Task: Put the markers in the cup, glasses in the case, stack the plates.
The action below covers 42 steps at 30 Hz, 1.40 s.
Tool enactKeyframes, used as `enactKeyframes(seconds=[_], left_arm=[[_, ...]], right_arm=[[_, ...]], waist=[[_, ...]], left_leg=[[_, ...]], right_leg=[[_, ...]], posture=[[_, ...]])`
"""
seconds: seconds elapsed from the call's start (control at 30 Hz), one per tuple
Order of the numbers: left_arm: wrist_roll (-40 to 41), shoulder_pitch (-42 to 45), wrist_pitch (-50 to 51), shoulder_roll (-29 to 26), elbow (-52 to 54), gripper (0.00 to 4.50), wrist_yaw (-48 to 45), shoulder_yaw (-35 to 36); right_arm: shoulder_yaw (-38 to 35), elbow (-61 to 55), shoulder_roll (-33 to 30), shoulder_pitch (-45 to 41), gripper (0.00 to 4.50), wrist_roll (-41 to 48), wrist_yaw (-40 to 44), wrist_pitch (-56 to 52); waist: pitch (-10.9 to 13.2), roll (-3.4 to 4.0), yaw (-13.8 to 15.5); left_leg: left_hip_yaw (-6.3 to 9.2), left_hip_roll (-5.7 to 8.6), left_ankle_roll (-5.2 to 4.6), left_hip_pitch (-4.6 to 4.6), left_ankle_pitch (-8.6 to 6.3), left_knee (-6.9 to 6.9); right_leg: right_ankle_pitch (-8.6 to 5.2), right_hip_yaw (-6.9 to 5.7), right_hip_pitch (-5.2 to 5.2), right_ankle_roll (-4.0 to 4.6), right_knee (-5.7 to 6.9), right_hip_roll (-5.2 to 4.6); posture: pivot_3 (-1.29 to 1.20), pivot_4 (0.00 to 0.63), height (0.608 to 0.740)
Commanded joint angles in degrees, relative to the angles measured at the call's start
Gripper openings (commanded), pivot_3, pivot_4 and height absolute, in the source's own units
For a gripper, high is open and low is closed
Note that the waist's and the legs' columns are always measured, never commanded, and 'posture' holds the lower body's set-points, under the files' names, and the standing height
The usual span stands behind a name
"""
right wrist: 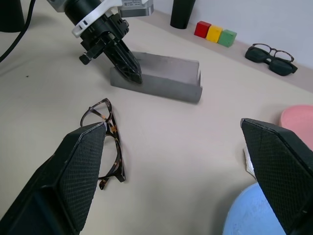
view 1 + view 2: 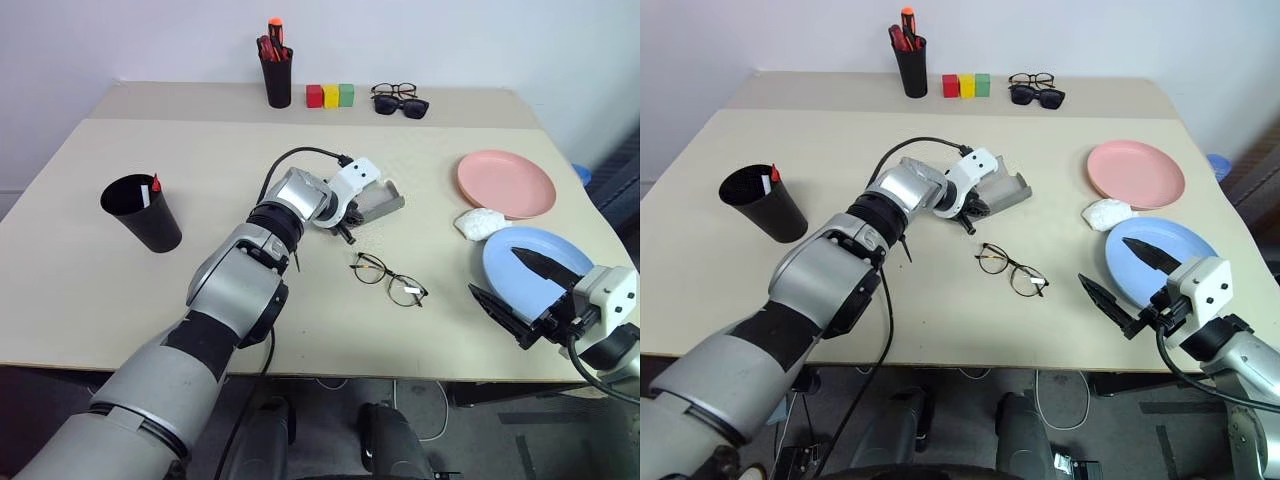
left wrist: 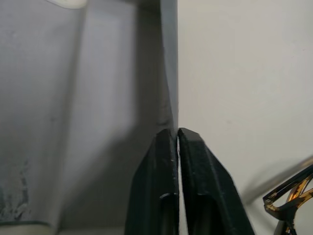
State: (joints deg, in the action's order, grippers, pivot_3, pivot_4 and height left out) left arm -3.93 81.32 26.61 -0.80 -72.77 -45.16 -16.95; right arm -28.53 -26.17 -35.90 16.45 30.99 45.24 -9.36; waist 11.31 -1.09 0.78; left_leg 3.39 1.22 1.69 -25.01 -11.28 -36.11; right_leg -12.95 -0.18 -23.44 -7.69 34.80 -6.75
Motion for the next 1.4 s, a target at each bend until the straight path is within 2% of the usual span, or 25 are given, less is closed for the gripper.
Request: enactKeyframes(seconds=[0.03, 0.2, 0.37, 0.67, 0.9, 0.97, 1.17, 1.4], left_arm=[[-0.96, 1.82, -1.18, 0.06, 0.93, 0.05, -2.38, 1.17], [-2.19, 0.94, -0.65, -1.59, 3.18, 0.05, -8.75, 0.34], [-3.67, -2.71, 2.51, -5.90, 9.84, 0.05, -15.21, -1.36], [-3.09, -19.15, 18.44, -21.16, 48.06, 0.05, -26.97, -7.34], [-1.29, -27.22, 16.64, -31.78, 64.19, 0.05, -34.17, -10.75], [-0.08, -29.39, 16.00, -36.63, 69.83, 0.05, -38.07, -11.11], [2.23, -32.45, 16.49, -42.74, 76.51, 0.05, -40.20, -10.71], [4.57, -34.86, 18.23, -45.50, 81.12, 0.05, -39.99, -11.20]], right_arm=[[-1.01, -2.77, -0.02, -0.38, 4.50, 0.87, -1.08, 0.17], [-0.31, -2.62, -0.31, -1.35, 4.50, 0.80, -1.53, -0.20], [0.66, -2.63, -0.15, -1.53, 4.50, 0.97, -0.99, -0.30], [4.11, -1.33, 1.45, -2.31, 4.50, -0.09, -1.04, 1.16], [5.58, 0.39, 1.37, -3.88, 4.50, -0.38, -0.30, 2.02], [5.69, 0.92, 1.36, -4.04, 4.50, -0.44, 0.03, 2.40], [6.00, 1.06, 1.71, -3.60, 4.50, -0.64, -0.09, 3.17], [6.37, 0.32, 1.90, -3.18, 4.50, -0.51, -0.51, 3.01]], waist=[[0.00, 0.00, 0.00], [0.00, 0.00, -0.03], [-0.01, 0.02, -0.20], [-0.03, 0.07, -0.39], [-0.04, 0.09, -0.17], [-0.05, 0.10, -0.35], [-0.05, 0.14, -0.49], [-0.05, 0.14, -0.15]], left_leg=[[0.00, 0.00, 0.00, 0.00, 0.00, 0.00], [0.00, 0.00, 0.00, 0.00, 0.00, 0.00], [0.00, 0.00, 0.00, 0.00, 0.00, 0.01], [0.05, -0.04, 0.00, 0.05, 0.00, -0.03], [0.06, -0.04, 0.00, 0.06, 0.01, -0.04], [0.07, -0.03, 0.00, 0.06, 0.01, -0.07], [0.06, -0.06, -0.01, 0.11, 0.01, -0.03], [0.04, -0.06, -0.01, 0.12, 0.01, -0.06]], right_leg=[[0.00, 0.00, 0.00, 0.00, 0.00, 0.00], [0.00, 0.00, 0.00, 0.02, 0.00, 0.00], [0.12, 0.00, 0.00, 0.21, 0.03, 0.00], [0.12, 0.01, -0.03, 0.27, 0.23, 0.01], [0.12, 0.02, -0.02, 0.30, 0.23, 0.01], [0.11, 0.02, -0.01, 0.31, 0.24, 0.01], [0.10, 0.04, -0.05, 0.34, 0.34, 0.01], [0.08, 0.04, 0.00, 0.36, 0.30, 0.00]], posture=[[0.00, 0.150, 0.740], [0.00, 0.150, 0.740], [0.00, 0.150, 0.740], [0.00, 0.150, 0.740], [0.00, 0.150, 0.740], [0.00, 0.150, 0.740], [0.00, 0.150, 0.740], [0.00, 0.150, 0.740]])
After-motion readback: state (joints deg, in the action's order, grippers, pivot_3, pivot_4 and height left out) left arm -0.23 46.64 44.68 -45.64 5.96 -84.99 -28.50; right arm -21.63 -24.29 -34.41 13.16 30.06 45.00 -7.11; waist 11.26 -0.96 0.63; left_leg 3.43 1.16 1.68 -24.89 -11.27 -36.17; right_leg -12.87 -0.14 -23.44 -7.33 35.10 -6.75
